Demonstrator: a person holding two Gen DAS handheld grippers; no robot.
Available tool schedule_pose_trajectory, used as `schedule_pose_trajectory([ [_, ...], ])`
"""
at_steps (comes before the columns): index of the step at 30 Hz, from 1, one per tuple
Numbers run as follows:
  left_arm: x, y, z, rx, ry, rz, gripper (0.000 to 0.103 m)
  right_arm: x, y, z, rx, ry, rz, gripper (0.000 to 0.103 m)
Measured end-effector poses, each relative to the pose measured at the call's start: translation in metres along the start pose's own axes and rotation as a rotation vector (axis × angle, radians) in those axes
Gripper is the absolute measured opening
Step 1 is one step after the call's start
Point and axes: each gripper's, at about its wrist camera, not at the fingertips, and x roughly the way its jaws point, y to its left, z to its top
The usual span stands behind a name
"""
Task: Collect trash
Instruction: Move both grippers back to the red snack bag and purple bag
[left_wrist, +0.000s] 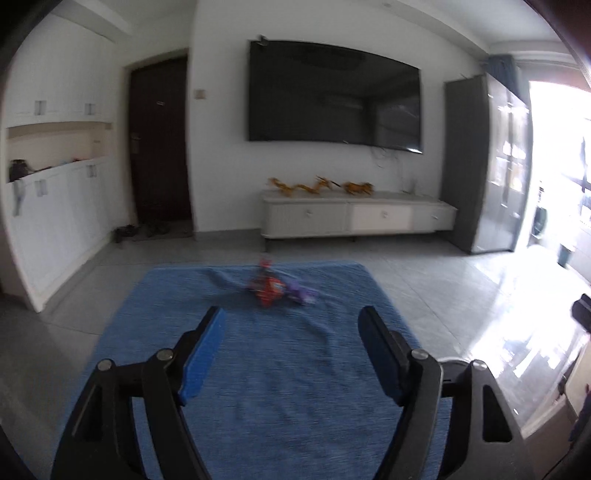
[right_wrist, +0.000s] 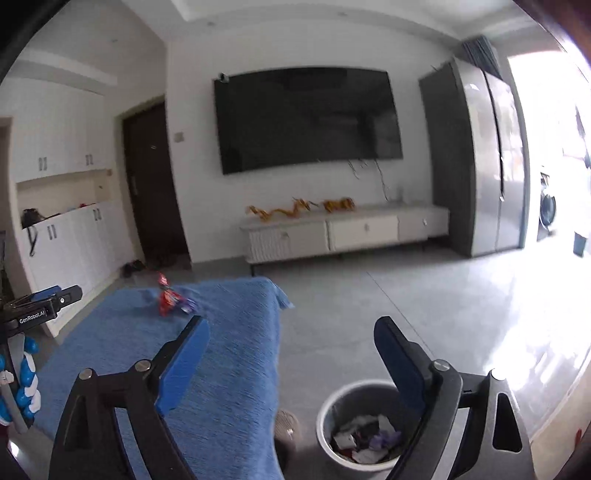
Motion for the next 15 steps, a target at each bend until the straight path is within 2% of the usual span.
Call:
schedule_pose_trajectory([
  [7, -0.050, 0.075, -0.002, -0.102, -0.064, 0.125, 0.073, -0.014, 0.028, 0.016, -0.052, -0.058, 0.049, 0.093],
  [15, -0.071, 0.119, -0.020, -0.138, -0.049, 0.214, 0.073, -0.005, 0.057, 0.017, -0.098, -0.042, 0.096, 0.093],
])
